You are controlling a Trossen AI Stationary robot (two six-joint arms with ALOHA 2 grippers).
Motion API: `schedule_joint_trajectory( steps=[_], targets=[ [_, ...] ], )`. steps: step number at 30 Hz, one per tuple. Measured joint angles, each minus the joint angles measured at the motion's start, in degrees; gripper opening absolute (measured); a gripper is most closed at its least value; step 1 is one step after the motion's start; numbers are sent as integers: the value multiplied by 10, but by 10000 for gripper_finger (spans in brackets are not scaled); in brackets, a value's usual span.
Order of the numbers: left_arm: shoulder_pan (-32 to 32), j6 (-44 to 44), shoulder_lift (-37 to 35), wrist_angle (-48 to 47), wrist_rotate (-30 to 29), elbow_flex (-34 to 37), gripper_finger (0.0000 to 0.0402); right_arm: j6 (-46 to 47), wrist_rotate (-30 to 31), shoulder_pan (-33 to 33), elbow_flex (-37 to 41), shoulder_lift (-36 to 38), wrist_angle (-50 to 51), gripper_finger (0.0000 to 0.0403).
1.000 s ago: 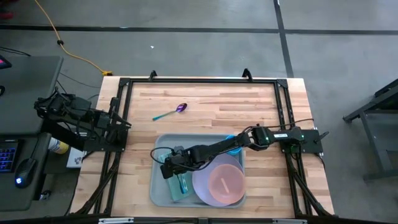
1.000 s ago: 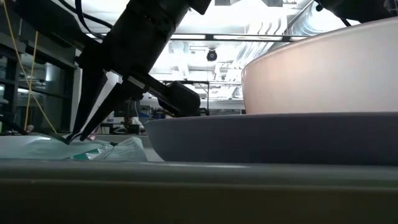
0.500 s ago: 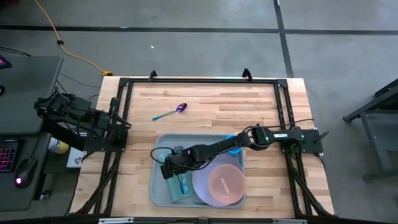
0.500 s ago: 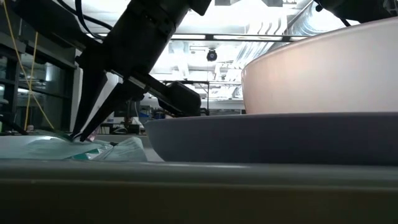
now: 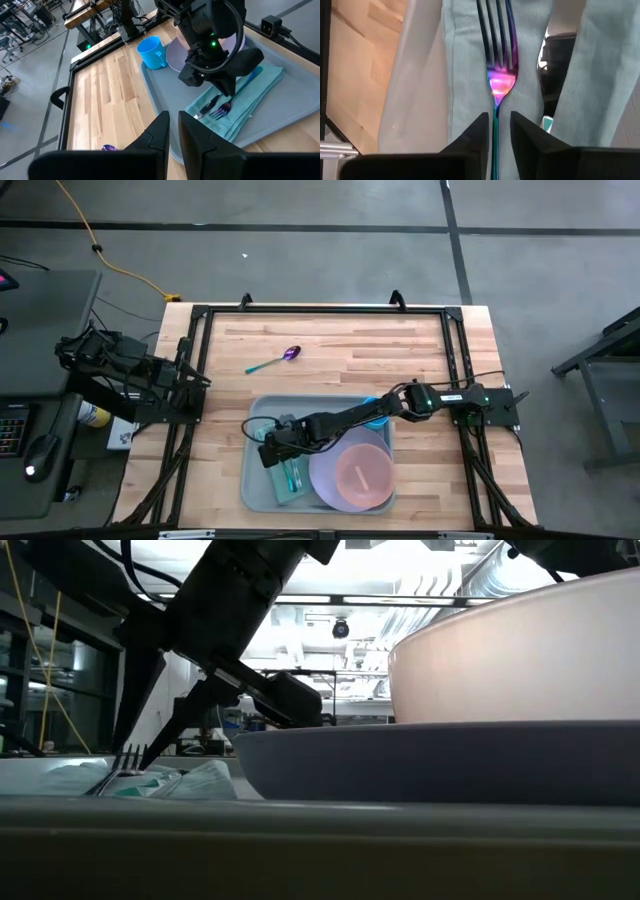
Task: Set up tray
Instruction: Put the purple spoon on top of the blue napkin to the left of the purple fork
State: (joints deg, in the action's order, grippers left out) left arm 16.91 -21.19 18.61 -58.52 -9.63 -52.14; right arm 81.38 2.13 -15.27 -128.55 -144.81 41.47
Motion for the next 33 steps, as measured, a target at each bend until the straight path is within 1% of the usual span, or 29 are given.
schedule_joint_trajectory(
  steps=[5, 10, 15, 22, 24, 26, 29, 33],
  targets=[
    [0, 0, 0, 0, 0, 0, 72, -7, 14, 3, 0, 0, -18, 76],
    [0, 0, 0, 0, 1, 0, 72, -42, 18, 10, 0, 0, -68, 79],
    [0, 0, 0, 0, 1, 0, 72, -107, 23, 24, 0, 5, -111, 73],
    [0, 0, 0, 0, -3, 0, 72, -199, 41, 53, 1, 44, -117, 71],
    [0, 0, 0, 0, -15, 0, 72, -228, 53, 60, 1, 65, -100, 71],
    [0, 1, 0, 0, -27, 0, 72, -256, 84, 67, 1, 90, -83, 71],
    [0, 4, 0, 1, -34, 0, 72, -304, 134, 71, 1, 138, -30, 65],
    [0, 5, -2, 12, -44, 0, 72, -336, 194, 77, 0, 202, 85, 42]
  ],
)
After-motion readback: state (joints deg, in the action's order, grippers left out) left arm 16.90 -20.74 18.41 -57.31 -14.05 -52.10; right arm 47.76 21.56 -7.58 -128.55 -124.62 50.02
